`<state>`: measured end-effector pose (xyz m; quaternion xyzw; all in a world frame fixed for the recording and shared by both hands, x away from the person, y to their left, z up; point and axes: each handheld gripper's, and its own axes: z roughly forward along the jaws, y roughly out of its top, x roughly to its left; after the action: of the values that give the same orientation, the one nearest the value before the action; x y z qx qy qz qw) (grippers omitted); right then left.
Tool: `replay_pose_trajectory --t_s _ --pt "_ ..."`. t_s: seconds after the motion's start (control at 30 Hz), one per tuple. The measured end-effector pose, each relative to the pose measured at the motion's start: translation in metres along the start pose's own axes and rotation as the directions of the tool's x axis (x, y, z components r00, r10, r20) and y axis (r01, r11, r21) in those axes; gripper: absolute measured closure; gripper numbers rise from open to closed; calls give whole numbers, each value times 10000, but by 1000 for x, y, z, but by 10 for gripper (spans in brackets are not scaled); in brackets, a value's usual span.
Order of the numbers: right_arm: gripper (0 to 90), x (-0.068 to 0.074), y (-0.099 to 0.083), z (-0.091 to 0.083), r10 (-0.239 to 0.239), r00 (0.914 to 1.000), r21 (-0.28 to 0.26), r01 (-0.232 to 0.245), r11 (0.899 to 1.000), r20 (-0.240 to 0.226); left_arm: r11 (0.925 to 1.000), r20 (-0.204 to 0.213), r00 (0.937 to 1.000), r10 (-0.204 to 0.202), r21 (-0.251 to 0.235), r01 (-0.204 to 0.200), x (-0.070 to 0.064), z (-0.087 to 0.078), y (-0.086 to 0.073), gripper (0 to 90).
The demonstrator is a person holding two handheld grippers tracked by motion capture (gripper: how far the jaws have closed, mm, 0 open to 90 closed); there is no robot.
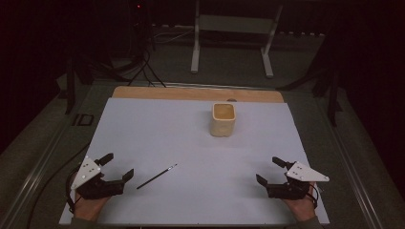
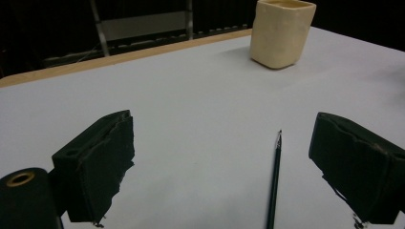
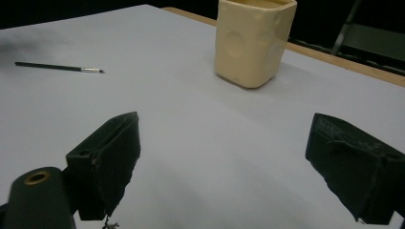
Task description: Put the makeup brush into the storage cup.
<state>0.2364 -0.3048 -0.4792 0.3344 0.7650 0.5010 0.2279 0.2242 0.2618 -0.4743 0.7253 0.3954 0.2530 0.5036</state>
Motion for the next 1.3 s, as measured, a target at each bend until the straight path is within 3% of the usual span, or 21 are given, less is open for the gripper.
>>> replay_pose_trajectory --t_s 0.27,0.4,1.23,1.3 --pt "114 2 0 0 -9 10000 5 9 10000 8 9998 92 9998 -156 -112 157 1 -1 2 91" --pt "114 2 1 -1 -19 10000 15 19 10000 14 10000 128 9999 -11 20 11 -2 0 4 48" --pt "117 2 2 -3 -8 10000 -216 9 9998 53 9997 429 9990 129 206 -138 -7 13 13 72" --pt "117 2 2 -3 -8 10000 -221 10 9998 65 9992 265 9995 171 369 -181 -8 14 15 86"
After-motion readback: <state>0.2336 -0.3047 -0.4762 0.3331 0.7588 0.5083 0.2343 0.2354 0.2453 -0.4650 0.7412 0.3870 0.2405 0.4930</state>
